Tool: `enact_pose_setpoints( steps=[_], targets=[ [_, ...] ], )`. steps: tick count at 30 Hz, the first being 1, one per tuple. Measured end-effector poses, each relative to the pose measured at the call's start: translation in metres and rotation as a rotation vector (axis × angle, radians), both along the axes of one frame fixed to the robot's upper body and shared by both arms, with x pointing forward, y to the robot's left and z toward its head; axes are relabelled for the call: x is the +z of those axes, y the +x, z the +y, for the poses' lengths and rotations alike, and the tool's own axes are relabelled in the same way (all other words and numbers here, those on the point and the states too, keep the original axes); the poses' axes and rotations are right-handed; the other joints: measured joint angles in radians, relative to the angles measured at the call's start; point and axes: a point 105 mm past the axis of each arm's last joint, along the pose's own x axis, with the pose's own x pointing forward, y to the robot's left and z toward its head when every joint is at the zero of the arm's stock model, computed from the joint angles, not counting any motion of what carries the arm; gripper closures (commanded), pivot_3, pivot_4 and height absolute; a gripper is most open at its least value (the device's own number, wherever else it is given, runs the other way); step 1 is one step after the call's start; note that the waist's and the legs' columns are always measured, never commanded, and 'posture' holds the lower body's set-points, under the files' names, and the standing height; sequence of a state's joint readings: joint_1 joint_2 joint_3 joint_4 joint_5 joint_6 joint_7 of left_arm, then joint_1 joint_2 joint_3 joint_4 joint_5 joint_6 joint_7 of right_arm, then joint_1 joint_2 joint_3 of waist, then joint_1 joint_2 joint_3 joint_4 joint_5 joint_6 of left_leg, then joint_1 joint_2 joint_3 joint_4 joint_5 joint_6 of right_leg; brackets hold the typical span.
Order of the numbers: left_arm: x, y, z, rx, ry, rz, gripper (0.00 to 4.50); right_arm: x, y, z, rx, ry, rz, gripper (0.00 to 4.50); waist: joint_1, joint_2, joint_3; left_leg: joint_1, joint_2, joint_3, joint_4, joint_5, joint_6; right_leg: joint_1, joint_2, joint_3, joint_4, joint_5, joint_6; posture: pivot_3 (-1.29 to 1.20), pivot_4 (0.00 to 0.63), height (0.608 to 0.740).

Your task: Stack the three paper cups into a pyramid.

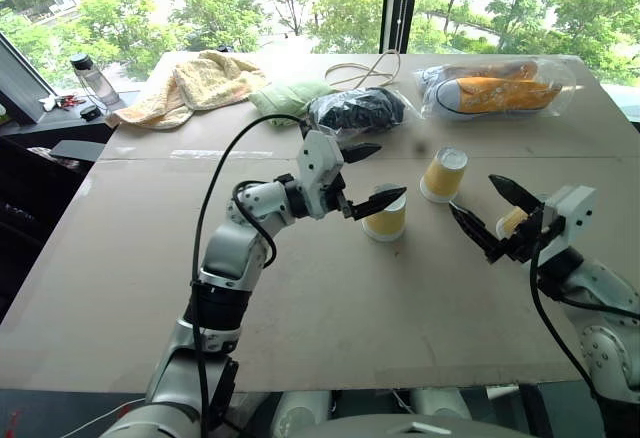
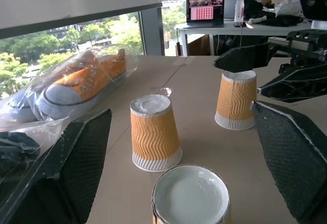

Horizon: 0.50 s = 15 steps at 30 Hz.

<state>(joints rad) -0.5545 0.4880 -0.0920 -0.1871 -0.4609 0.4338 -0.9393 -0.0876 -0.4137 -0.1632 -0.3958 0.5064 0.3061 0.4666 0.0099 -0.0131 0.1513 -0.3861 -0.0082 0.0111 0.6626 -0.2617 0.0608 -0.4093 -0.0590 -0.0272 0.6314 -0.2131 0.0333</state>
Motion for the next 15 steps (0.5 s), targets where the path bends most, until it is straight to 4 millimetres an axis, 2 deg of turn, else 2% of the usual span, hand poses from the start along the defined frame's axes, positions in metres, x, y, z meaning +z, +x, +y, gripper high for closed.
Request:
enact_pose_setpoints(
  steps=[2, 6, 10, 15],
  targets=[
    [0.008, -0.005, 0.008, -0.008, 0.025, 0.01, 0.05, -0.004, 0.008, -0.001, -0.035, -0.007, 0.024, 0.0, 0.008, 0.001, 0.0, -0.001, 0.0, -0.002, 0.0, 0.0, 0.0, 0.0, 0.001, 0.0, 0.0, 0.0, 0.0, 0.0, 0.15, 0.74],
    [0.007, -0.009, 0.017, -0.021, 0.088, 0.097, 0.05, -0.02, 0.032, 0.003, -0.085, -0.035, 0.083, 0.0, 0.003, 0.0, 0.001, -0.005, -0.001, -0.001, 0.002, 0.0, 0.0, -0.004, 0.001, 0.0, 0.0, 0.0, 0.0, 0.0, 0.15, 0.74],
    [0.022, -0.017, 0.016, -0.051, 0.107, 0.085, 0.05, -0.022, 0.052, 0.008, -0.12, -0.001, 0.102, 0.0, 0.001, 0.001, 0.001, -0.007, 0.0, -0.001, 0.004, 0.0, -0.001, -0.005, 0.002, 0.001, 0.0, 0.0, 0.0, 0.0, 0.15, 0.74],
    [0.026, -0.021, 0.016, -0.055, 0.103, 0.089, 0.05, -0.03, 0.064, 0.005, -0.153, 0.009, 0.131, 0.0, 0.001, 0.001, 0.002, -0.007, 0.0, -0.002, 0.004, 0.002, -0.003, -0.005, 0.002, 0.001, 0.0, 0.0, 0.0, 0.0, 0.15, 0.74]
  ],
)
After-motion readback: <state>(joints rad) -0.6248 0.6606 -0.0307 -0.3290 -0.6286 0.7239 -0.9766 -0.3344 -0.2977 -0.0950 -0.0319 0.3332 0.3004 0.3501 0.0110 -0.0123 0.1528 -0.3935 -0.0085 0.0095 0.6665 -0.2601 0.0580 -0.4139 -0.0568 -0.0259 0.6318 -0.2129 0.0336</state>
